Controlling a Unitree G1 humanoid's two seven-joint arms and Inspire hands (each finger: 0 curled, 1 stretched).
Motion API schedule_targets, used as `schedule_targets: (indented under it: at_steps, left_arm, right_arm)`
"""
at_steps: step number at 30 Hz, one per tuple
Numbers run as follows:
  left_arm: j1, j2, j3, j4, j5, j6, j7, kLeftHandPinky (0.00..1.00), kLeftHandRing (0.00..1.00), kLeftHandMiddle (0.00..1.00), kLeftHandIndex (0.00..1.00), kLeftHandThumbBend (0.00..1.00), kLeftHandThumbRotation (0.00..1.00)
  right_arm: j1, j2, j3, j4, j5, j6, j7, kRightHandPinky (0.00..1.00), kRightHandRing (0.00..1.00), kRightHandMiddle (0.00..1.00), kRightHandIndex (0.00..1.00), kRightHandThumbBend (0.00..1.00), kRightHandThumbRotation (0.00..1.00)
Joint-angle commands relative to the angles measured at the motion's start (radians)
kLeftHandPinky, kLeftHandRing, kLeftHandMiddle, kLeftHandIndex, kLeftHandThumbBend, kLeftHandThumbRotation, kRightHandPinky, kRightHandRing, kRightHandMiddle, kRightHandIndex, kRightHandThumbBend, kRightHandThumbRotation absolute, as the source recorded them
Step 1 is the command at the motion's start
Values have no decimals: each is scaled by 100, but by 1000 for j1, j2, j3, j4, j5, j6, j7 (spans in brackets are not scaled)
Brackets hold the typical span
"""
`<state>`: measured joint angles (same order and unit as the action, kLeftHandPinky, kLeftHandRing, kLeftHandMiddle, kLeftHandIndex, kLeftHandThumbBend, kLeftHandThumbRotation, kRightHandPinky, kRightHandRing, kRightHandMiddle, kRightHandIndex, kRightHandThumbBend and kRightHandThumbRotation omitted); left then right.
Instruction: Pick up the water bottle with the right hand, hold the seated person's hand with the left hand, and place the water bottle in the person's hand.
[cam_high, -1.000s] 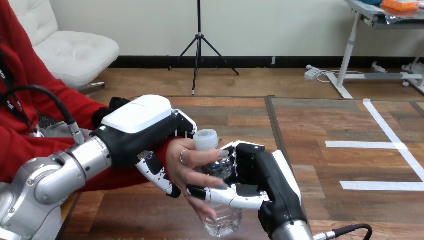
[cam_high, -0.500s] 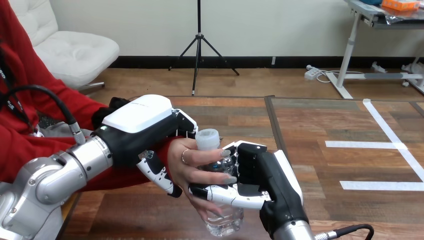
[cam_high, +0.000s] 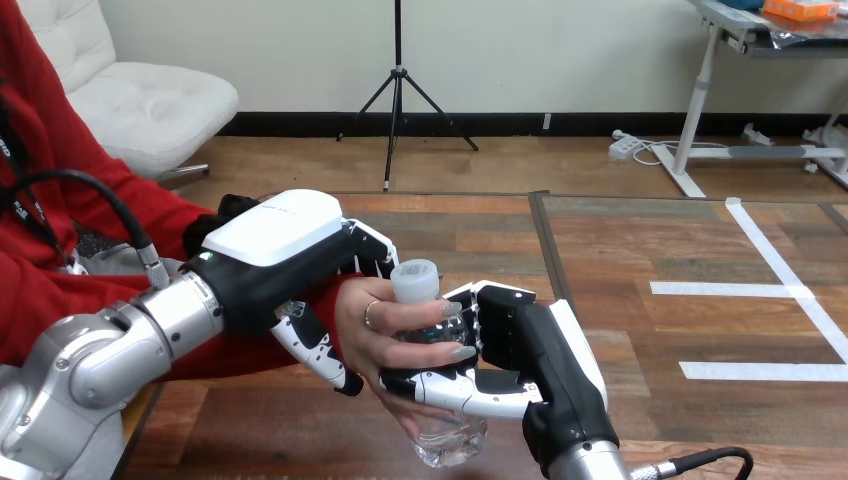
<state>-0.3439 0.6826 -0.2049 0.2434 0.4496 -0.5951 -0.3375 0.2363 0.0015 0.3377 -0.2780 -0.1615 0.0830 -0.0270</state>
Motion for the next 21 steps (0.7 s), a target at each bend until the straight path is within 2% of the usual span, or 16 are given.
schedule_targets:
  at_steps: [1,8,13,21]
  left_arm:
    - [-81,1,26,-62,1,8,1,74,77,78,80,100,35]
    - [-72,18,27,-90,9,17,-18,91,92,91,92,100,40]
    - [-69,32,27,-102,27,6,-17,95,97,97,97,100,44]
    - [-60,39,33,-112,39,-6,-6,97,100,100,100,100,50]
  right_arm:
    - [-56,25,26,-86,-3,-46,11,72,77,78,77,100,37]
    - [-59,20,24,-83,6,-50,28,90,94,94,94,100,48]
    - [-65,19,22,-85,5,-40,41,95,98,98,98,100,54]
    - [-74,11,15,-81,-2,-38,61,99,100,100,100,100,61]
